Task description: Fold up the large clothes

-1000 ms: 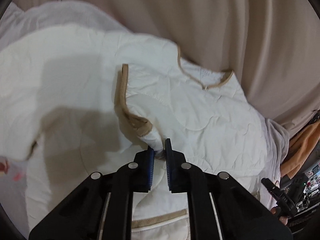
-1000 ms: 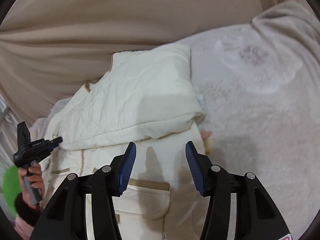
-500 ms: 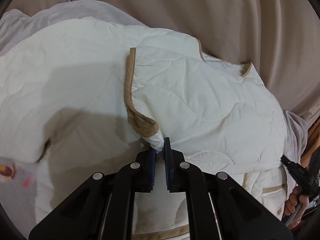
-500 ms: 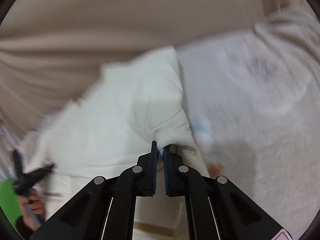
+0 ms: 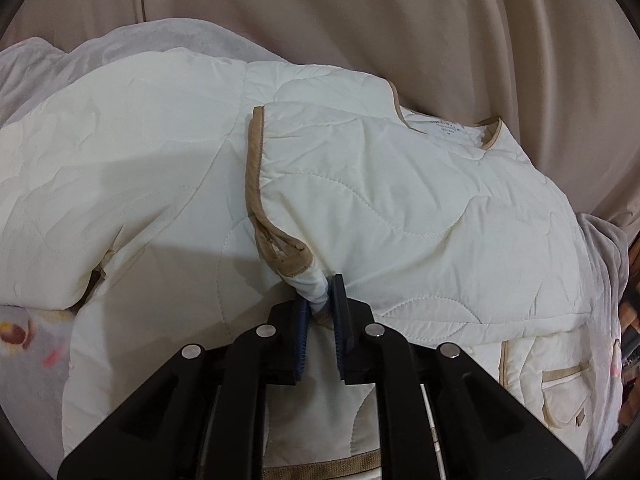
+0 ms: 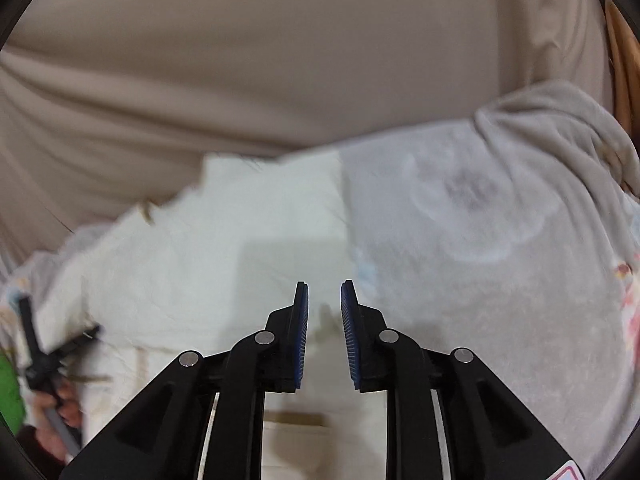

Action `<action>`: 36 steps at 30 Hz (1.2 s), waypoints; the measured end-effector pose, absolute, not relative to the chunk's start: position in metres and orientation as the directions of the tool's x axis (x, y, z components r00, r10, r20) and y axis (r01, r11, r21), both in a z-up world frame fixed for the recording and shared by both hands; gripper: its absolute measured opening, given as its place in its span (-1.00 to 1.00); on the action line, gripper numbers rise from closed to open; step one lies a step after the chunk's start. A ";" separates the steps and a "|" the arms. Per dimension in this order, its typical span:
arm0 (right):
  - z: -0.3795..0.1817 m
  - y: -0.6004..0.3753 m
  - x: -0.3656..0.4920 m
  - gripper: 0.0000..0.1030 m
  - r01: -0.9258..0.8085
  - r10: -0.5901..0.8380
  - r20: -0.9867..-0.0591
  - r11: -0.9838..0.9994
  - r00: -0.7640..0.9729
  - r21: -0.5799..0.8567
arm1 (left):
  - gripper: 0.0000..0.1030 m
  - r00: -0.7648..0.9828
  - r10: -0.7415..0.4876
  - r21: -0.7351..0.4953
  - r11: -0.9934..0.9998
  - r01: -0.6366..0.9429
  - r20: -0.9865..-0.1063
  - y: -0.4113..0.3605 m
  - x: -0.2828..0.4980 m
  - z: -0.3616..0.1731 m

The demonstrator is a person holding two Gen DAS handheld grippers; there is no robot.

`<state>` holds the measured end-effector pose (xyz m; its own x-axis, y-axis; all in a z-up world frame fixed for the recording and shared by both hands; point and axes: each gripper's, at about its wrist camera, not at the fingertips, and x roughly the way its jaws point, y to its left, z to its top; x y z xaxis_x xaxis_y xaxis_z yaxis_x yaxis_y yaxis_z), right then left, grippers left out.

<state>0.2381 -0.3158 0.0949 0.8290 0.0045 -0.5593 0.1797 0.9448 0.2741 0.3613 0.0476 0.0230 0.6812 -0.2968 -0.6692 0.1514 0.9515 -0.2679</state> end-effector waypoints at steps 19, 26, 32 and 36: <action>0.059 -0.241 0.410 -1.00 0.020 0.081 -0.654 0.989 0.752 0.145 | 0.11 0.720 -0.110 -0.117 0.992 0.040 -0.685 0.033 0.441 0.049; 0.053 -0.394 0.376 -0.98 0.383 -0.148 -0.694 0.902 0.705 0.197 | 0.12 0.716 -0.101 -0.140 0.990 0.005 -0.691 0.038 0.449 0.044; 0.093 -0.361 0.280 -0.90 0.148 0.001 -0.609 0.970 0.793 0.195 | 0.09 0.735 -0.249 -0.208 0.967 0.149 -0.631 0.035 0.378 0.075; 0.063 -0.337 0.265 -0.91 0.077 0.059 -0.695 0.984 0.717 0.163 | 0.10 0.665 -0.263 -0.167 0.964 0.206 -0.698 0.022 0.345 0.054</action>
<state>0.2653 -0.3367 0.0628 0.7167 0.0592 -0.6949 0.0769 0.9836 0.1631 0.3447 0.0217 0.0536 0.6655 -0.2634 -0.6984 0.2063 0.9641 -0.1670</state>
